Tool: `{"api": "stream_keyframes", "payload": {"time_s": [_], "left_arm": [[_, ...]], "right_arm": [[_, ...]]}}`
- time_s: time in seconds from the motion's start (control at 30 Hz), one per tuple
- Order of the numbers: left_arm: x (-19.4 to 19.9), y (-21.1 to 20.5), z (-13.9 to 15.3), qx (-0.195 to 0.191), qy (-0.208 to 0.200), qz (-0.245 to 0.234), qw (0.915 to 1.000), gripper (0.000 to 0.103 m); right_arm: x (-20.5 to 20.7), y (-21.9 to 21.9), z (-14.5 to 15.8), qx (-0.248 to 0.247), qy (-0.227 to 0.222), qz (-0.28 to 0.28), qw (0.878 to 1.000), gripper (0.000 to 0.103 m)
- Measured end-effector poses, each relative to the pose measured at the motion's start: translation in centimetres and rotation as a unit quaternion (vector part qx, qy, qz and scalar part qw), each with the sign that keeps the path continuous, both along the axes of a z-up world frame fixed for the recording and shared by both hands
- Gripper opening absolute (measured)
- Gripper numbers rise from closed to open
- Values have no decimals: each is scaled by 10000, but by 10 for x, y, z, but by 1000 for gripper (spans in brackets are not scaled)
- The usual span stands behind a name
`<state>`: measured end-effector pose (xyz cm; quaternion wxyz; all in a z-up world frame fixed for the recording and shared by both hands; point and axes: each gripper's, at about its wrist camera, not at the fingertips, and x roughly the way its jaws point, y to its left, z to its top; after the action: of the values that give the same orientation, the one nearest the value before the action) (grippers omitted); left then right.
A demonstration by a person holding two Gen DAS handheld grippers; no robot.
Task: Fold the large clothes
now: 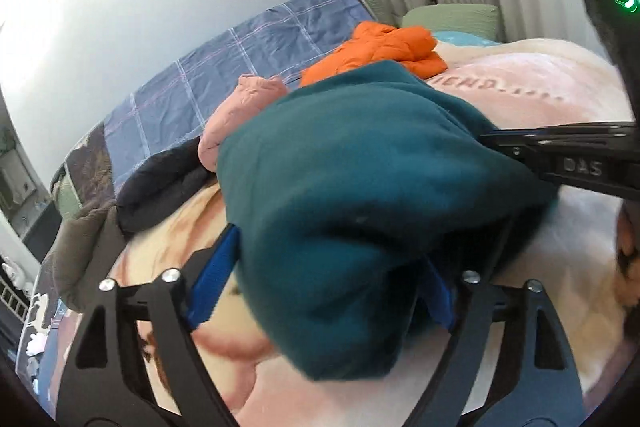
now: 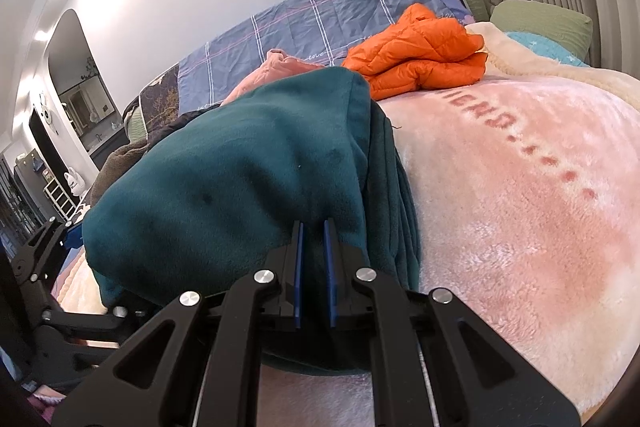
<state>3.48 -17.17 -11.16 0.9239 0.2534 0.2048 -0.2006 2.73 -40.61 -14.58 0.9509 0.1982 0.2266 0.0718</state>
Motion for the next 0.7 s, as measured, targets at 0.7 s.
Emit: {"api": "stream_keyframes", "payload": {"time_s": [0.7], "left_arm": [[-11, 44, -19, 842, 295, -425, 9951, 81]], "right_arm": [[1, 1, -2, -49, -46, 22, 10000, 5]]}}
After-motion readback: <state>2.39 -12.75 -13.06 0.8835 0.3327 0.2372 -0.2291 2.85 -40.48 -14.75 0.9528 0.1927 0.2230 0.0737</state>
